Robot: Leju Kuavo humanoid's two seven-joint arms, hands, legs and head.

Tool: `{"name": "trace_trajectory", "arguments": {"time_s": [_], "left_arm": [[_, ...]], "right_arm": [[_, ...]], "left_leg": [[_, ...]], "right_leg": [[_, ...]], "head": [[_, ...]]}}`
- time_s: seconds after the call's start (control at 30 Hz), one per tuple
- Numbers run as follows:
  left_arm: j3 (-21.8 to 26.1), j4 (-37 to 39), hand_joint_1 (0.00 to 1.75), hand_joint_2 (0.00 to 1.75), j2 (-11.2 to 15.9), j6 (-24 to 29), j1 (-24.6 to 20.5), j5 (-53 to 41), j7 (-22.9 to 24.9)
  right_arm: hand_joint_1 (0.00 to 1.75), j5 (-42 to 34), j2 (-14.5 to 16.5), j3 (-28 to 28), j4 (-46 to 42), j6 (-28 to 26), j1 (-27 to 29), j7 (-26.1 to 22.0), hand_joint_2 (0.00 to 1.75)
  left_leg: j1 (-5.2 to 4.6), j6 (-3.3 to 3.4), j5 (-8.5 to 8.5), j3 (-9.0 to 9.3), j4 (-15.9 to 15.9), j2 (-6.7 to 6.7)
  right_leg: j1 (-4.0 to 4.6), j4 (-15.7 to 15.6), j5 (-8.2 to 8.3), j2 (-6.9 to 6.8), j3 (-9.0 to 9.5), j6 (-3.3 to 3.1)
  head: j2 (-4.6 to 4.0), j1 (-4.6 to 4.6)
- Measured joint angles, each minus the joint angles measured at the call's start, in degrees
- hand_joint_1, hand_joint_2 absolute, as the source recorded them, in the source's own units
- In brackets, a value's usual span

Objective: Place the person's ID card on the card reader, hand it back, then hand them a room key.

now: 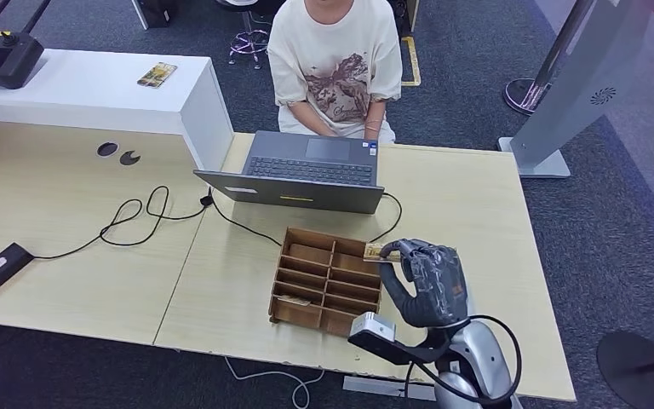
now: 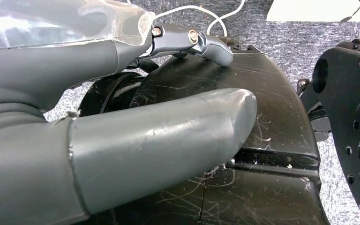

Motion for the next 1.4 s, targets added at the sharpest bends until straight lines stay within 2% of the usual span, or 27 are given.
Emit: {"name": "trace_trajectory", "arguments": {"time_s": [0.4, 0.77, 0.9, 1.07, 1.17, 1.4], "left_arm": [[0.0, 0.0, 0.0, 0.0, 0.1, -0.3, 0.0, 0.0, -0.6], [0.0, 0.0, 0.0, 0.0, 0.4, -0.6, -0.1, 0.0, -1.4], [0.0, 0.0, 0.0, 0.0, 0.6, -0.7, -0.1, 0.0, -1.5], [0.0, 0.0, 0.0, 0.0, 0.6, -0.7, -0.1, 0.0, -1.5], [0.0, 0.0, 0.0, 0.0, 0.6, -0.9, -0.1, 0.0, -1.5], [0.0, 0.0, 0.0, 0.0, 0.8, -1.5, -0.3, 0.0, -1.7]], "right_arm": [[1.75, -7.4, -2.3, -1.4, 3.7, 4.5, -14.8, -1.4, 1.75], [1.75, -10.6, -2.4, -2.2, 13.9, 8.0, -29.7, 0.8, 1.75], [1.75, -11.1, -2.3, -2.2, 17.9, 8.5, -33.5, 1.3, 1.75], [1.75, -11.2, -2.2, -2.1, 20.7, 8.7, -35.6, 1.6, 1.75], [1.75, -11.6, -1.6, -2.0, 23.2, 9.5, -37.8, 2.8, 1.75], [1.75, -11.8, 2.1, -1.9, 36.1, 12.9, -48.2, 6.8, 1.75]], "left_leg": [[0.0, -0.03, 0.06, 0.01, 0.0, 0.01], [0.0, -0.06, 0.09, 0.01, 0.0, 0.02], [0.0, -0.06, 0.09, 0.01, 0.0, 0.0], [0.0, -0.06, 0.09, -0.01, 0.0, -0.02], [0.0, -0.06, 0.09, -0.02, 0.0, 0.0], [0.01, -0.11, 0.19, -0.01, 0.0, -0.01]], "right_leg": [[0.0, 0.0, 0.04, 0.04, 0.0, 0.01], [0.0, 0.1, 0.09, 0.06, -0.01, 0.0], [0.0, 0.1, 0.09, 0.05, -0.01, 0.0], [0.0, 0.1, 0.08, 0.04, -0.01, 0.0], [0.0, 0.1, 0.09, 0.06, -0.02, 0.0], [0.0, 0.2, 0.11, 0.06, -0.03, -0.03]], "head": [[0.0, -0.01], [0.0, -0.02], [0.0, -0.01], [0.0, 0.0], [0.0, -0.02], [0.0, -0.01]]}}
